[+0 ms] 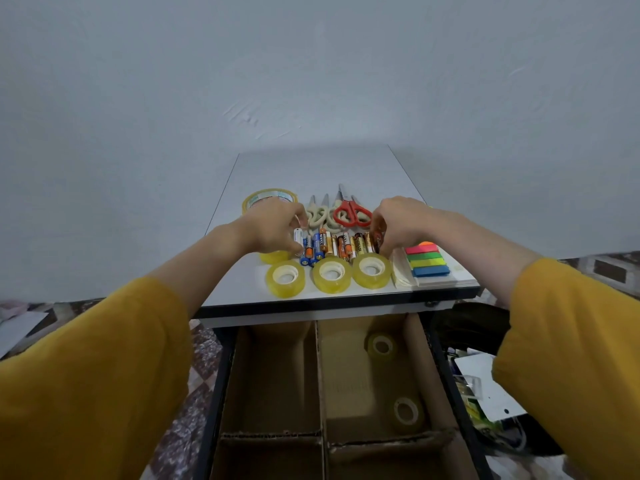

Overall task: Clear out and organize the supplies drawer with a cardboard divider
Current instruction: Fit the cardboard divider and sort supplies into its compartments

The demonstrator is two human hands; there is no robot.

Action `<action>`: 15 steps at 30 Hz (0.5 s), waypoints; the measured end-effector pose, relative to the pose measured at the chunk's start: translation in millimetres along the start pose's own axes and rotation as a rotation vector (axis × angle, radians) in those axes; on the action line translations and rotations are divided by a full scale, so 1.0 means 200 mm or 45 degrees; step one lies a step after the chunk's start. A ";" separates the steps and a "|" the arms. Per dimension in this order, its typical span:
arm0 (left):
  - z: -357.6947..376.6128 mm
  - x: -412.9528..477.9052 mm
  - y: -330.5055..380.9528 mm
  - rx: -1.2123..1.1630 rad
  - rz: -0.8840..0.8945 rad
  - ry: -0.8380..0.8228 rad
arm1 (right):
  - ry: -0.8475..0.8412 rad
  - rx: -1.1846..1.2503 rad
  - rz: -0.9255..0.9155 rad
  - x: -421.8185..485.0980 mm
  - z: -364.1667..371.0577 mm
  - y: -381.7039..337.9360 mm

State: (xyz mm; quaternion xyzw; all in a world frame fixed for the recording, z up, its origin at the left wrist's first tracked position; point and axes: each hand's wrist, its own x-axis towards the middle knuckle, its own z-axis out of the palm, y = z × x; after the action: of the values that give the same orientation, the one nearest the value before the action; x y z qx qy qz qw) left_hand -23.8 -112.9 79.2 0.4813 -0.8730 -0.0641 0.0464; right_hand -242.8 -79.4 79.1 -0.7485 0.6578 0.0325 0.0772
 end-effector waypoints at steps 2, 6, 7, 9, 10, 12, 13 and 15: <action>-0.02 -0.01 0.01 -0.016 0.005 0.034 | 0.054 0.001 -0.009 -0.02 -0.01 0.00; -0.08 -0.05 0.03 -0.095 -0.013 0.118 | 0.179 0.018 -0.032 -0.07 -0.06 0.00; -0.09 -0.07 0.04 -0.130 -0.019 0.134 | 0.200 0.049 -0.036 -0.08 -0.07 0.00; -0.11 -0.11 0.04 -0.181 -0.018 0.166 | 0.237 0.129 -0.049 -0.13 -0.09 0.00; -0.13 -0.13 0.05 -0.201 -0.018 0.178 | 0.256 0.173 -0.060 -0.16 -0.11 -0.01; -0.14 -0.19 0.06 -0.263 -0.027 0.199 | 0.284 0.301 -0.082 -0.22 -0.12 -0.04; -0.15 -0.21 0.06 -0.313 -0.039 0.209 | 0.293 0.398 -0.086 -0.24 -0.12 -0.06; -0.16 -0.28 0.05 -0.426 -0.065 0.244 | 0.298 0.712 -0.073 -0.31 -0.12 -0.11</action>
State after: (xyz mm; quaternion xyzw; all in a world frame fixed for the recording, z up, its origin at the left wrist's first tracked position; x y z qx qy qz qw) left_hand 1.1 -62.1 110.8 0.4926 -0.8293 -0.1633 0.2073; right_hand -230.4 -19.1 114.0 -0.7150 0.6243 -0.2387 0.2048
